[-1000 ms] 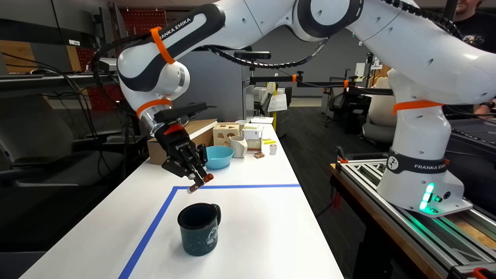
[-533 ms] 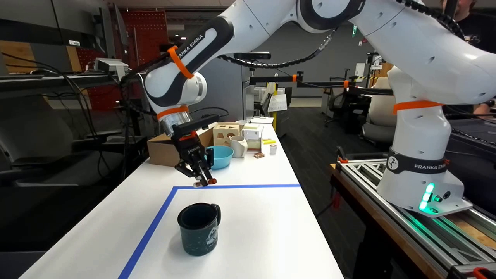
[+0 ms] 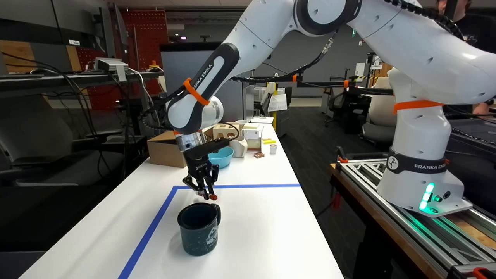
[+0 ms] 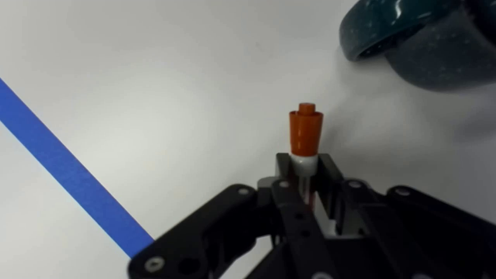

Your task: Remove the red marker from the green mug.

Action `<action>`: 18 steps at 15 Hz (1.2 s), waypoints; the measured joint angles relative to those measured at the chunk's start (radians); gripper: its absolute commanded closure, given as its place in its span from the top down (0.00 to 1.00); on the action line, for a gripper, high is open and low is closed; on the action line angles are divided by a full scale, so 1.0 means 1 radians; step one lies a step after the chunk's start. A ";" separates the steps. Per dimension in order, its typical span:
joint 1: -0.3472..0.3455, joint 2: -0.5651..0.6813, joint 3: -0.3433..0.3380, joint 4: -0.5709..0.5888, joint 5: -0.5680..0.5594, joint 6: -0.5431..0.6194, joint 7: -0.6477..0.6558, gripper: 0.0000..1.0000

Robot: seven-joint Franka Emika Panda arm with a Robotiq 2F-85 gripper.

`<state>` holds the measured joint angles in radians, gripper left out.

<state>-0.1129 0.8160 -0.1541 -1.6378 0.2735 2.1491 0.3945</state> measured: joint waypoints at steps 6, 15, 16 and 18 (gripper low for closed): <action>0.001 -0.005 0.012 -0.051 0.000 0.087 -0.004 0.97; 0.012 -0.175 -0.004 -0.102 -0.013 -0.121 0.050 1.00; 0.013 -0.202 -0.006 -0.104 -0.020 -0.145 0.056 1.00; 0.019 -0.254 -0.006 -0.109 -0.044 -0.183 0.050 1.00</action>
<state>-0.0943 0.5621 -0.1603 -1.7466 0.2295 1.9659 0.4449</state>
